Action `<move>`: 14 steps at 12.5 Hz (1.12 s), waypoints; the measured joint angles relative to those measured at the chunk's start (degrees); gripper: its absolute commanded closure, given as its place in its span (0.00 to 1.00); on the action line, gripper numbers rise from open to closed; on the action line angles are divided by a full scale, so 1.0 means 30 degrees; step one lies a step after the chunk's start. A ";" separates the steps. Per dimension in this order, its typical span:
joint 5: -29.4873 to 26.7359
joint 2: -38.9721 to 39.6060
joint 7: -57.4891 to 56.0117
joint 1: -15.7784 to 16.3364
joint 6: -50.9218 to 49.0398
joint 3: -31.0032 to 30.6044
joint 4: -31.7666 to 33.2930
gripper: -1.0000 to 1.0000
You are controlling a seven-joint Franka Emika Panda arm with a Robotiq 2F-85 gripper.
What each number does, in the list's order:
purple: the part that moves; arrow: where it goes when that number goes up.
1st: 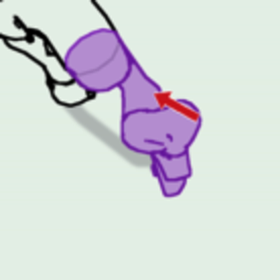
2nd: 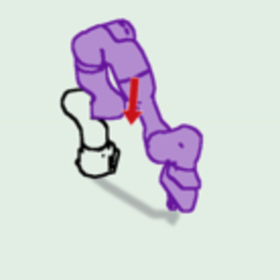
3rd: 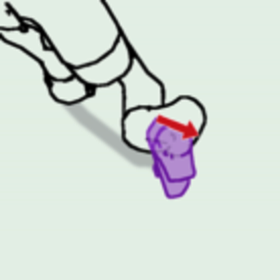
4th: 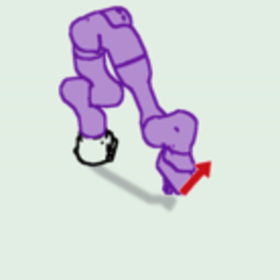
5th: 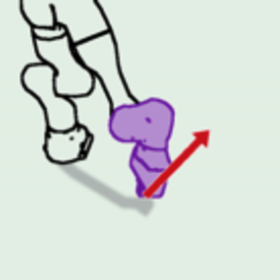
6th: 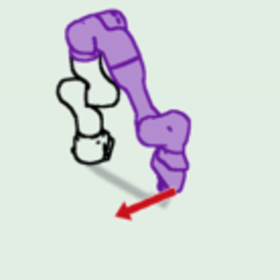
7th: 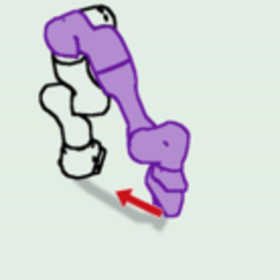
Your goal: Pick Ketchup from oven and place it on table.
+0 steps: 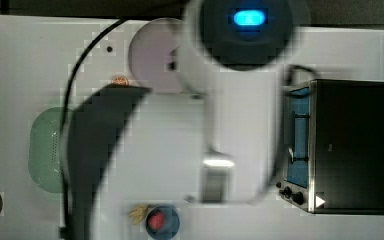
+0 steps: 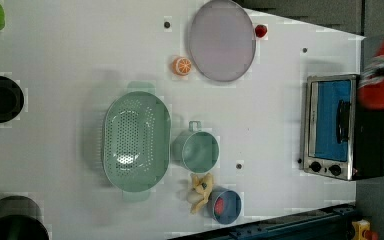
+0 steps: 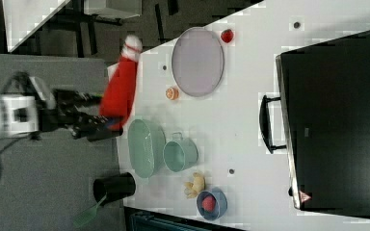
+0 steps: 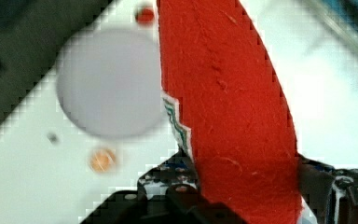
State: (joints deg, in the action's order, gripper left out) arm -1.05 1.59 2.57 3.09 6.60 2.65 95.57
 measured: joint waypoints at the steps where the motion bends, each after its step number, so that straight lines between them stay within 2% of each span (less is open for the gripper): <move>1: 0.0013 0.0236 -0.0006 0.0138 0.0122 -0.0554 0.0914 0.35; 3: 0.0023 0.0354 -0.0054 0.0856 0.1501 -0.0530 0.3991 0.35; 5: -0.0052 0.0965 -0.0079 0.1152 0.4691 -0.0126 0.6789 0.35; 9: 0.0312 0.2560 -0.0006 0.0075 0.9083 0.0547 1.0780 0.35; 11: 0.0048 0.3364 0.0001 -0.0348 1.0696 0.0888 1.1750 0.35; 14: 0.0157 0.5020 -0.0082 -0.0295 1.4818 0.0948 1.2011 0.35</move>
State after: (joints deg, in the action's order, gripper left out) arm -0.58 16.65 2.32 2.21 51.06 5.50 131.60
